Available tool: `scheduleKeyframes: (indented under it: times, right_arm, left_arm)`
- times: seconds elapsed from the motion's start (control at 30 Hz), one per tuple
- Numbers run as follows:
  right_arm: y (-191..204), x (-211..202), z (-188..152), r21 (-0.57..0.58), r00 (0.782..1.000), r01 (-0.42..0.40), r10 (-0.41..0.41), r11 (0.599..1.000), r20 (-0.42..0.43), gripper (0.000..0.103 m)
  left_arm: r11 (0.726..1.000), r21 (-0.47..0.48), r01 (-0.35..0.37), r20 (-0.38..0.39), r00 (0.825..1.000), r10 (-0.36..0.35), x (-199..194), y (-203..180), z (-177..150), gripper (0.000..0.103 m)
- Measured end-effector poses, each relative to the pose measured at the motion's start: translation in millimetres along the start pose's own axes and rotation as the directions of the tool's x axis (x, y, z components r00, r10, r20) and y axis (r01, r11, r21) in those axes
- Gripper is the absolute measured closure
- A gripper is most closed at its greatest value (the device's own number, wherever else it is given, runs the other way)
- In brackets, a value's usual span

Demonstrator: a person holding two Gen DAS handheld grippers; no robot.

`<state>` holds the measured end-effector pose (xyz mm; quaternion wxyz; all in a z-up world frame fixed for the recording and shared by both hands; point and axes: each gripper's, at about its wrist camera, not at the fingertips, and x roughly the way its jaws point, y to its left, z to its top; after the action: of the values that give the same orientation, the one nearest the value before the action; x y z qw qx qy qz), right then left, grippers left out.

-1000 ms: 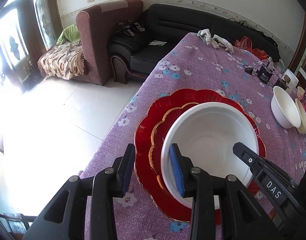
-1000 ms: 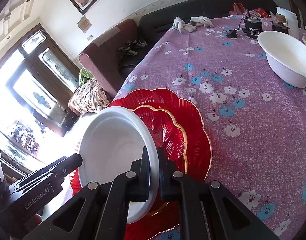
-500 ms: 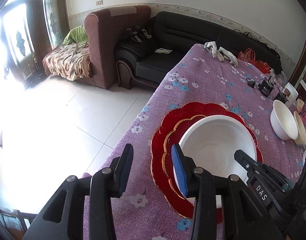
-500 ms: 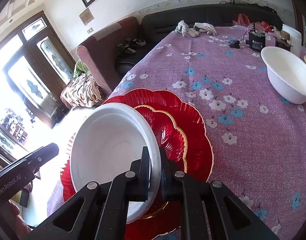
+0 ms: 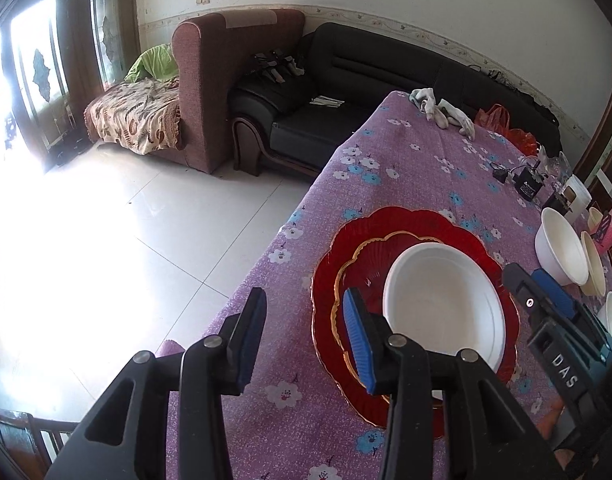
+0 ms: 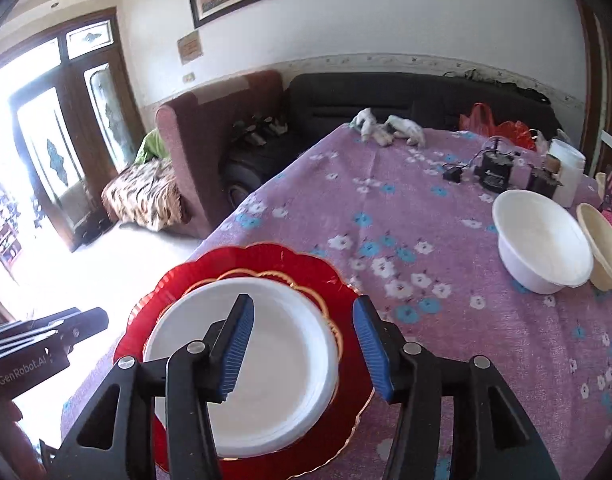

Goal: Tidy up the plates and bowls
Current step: 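Lower the white bowl onto the red plates and open both grippers, then move both grippers toward the beige bowl and remaining white bowls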

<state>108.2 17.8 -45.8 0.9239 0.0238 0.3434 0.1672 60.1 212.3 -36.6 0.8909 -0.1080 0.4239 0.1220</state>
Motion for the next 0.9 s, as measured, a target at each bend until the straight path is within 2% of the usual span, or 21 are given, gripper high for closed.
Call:
scheduleKeyframes:
  times: [0.1, 0.17, 0.23, 0.3, 0.37, 0.47, 0.57, 0.9]
  right_arm:
    - [-1, 2, 1, 0.019, 0.997, -0.063, 0.063, 0.998, -0.041, 0.046]
    - [4, -5, 0, 0.015, 0.995, -0.097, 0.097, 0.995, -0.014, 0.046]
    - [1, -18, -1, 0.015, 0.994, -0.099, 0.098, 0.995, 0.045, 0.046]
    - [0, -21, -5, -0.035, 0.997, -0.074, 0.076, 0.997, 0.032, 0.047]
    - [-21, -25, -11, 0.005, 0.998, -0.043, 0.042, 0.999, 0.045, 0.046]
    - [-61, -32, -15, 0.096, 0.998, -0.048, 0.044, 0.994, 0.038, 0.047]
    - [-93, -47, -20, 0.129, 0.998, 0.003, -0.01, 0.992, 0.055, 0.047]
    - [-189, -80, -33, 0.276, 0.993, 0.073, -0.096, 0.958, 0.072, 0.047]
  left_arm:
    - [1.0, -0.003, 0.014, 0.002, 1.0, -0.014, -2, -2, 1, 0.064]
    - [1.0, 0.007, 0.011, 0.006, 1.0, -0.011, -4, -6, 1, 0.064]
    - [1.0, 0.019, 0.01, 0.009, 1.0, -0.01, -6, -11, -1, 0.064]
    - [0.999, 0.032, 0.016, 0.014, 1.0, -0.016, -9, -17, -1, 0.061]
    - [0.999, 0.051, 0.012, 0.026, 1.0, -0.014, -13, -27, -2, 0.056]
    - [0.995, 0.094, 0.031, 0.045, 0.998, -0.035, -21, -49, -2, 0.054]
    - [0.988, 0.148, 0.05, 0.067, 0.996, -0.061, -29, -80, -3, 0.046]
    - [0.94, 0.308, 0.147, 0.007, 0.988, -0.156, -18, -191, -18, 0.045]
